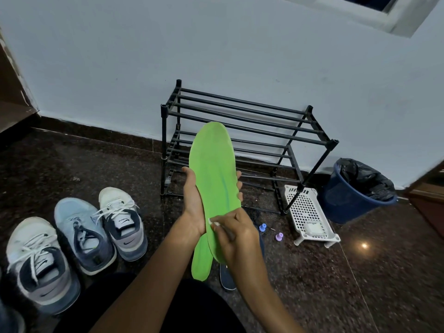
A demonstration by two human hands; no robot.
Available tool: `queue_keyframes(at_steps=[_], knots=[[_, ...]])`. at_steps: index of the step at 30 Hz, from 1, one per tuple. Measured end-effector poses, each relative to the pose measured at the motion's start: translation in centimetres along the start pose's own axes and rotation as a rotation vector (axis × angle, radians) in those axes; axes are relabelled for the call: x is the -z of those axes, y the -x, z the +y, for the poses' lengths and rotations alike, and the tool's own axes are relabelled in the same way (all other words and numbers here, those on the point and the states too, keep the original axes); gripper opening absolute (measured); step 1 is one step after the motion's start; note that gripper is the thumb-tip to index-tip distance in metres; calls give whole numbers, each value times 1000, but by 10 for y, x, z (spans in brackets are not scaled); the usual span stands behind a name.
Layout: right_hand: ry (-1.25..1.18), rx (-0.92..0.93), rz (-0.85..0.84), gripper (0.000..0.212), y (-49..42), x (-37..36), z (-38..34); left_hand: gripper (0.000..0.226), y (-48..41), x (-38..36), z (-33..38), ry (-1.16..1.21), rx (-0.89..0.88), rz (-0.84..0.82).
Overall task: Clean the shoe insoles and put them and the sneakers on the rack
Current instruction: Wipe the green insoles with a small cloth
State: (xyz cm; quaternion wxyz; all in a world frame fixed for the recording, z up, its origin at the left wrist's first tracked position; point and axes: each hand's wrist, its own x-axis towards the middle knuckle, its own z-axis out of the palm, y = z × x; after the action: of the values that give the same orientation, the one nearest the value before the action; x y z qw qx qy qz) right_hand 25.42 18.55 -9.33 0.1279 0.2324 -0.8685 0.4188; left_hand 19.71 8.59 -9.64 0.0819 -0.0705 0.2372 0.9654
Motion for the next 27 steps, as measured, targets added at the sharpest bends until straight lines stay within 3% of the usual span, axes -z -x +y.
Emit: queue_keyframes(at_steps=[4, 10, 19, 27], knots=[[7, -25, 40, 11, -29, 1, 3, 93, 2, 0, -2, -94, -24, 56], [-11, 14, 25, 15, -23, -4, 3, 96, 1, 2, 0, -76, -20, 94], [-29, -2, -6, 18, 10, 1, 2, 107, 1, -3, 2, 4, 3, -14], [59, -23, 38, 23, -17, 4, 8, 98, 3, -3, 2, -41, -30, 22]])
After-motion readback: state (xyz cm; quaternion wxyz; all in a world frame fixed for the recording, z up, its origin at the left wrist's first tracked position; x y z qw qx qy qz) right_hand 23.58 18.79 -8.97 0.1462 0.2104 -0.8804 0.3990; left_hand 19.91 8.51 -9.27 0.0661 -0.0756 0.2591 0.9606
